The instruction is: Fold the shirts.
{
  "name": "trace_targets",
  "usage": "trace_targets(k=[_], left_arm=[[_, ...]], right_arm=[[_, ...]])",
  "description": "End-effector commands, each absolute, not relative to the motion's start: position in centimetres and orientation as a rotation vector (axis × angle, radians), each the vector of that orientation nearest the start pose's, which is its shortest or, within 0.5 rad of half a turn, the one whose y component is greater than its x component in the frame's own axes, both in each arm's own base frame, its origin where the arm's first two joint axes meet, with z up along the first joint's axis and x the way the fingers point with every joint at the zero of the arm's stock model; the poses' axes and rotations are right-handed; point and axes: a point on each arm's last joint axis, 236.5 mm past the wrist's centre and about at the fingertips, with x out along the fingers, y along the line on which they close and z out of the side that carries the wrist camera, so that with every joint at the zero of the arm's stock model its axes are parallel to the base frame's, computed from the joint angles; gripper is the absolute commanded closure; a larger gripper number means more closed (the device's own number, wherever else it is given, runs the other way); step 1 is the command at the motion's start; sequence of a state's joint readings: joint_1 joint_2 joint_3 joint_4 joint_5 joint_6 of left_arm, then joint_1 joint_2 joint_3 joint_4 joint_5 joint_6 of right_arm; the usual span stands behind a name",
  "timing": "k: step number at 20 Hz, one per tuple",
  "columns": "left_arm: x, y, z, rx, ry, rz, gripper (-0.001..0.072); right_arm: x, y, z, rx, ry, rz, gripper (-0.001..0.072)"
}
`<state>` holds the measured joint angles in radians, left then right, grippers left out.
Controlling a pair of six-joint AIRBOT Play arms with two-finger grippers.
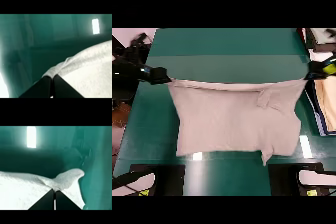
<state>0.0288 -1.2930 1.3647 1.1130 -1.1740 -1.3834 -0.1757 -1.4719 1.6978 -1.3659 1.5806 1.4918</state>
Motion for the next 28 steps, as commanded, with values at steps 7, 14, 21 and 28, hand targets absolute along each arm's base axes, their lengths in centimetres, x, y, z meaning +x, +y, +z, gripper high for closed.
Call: trace_targets(k=[7, 14, 21, 28], left_arm=[[54.6, -5.0, 7.4, -0.305, 0.698, -0.172, 0.0685], [52.7, -5.9, 4.3, -0.269, 0.837, -0.222, 0.0685], [47.0, -4.6, -0.4, -0.054, 1.12, -0.271, 0.0685], [45.4, -5.4, -3.2, -0.087, 1.235, -0.302, 0.0685]], right_arm=[[54.7, -4.0, 5.1, 0.216, 0.987, -0.036, 0.0704], [53.1, -3.9, 4.0, 0.203, 1.066, -0.032, 0.0704], [45.8, -3.0, -1.9, 0.212, 1.292, -0.037, 0.0704], [41.6, -1.9, -5.7, 0.254, 1.366, -0.035, 0.0697]])
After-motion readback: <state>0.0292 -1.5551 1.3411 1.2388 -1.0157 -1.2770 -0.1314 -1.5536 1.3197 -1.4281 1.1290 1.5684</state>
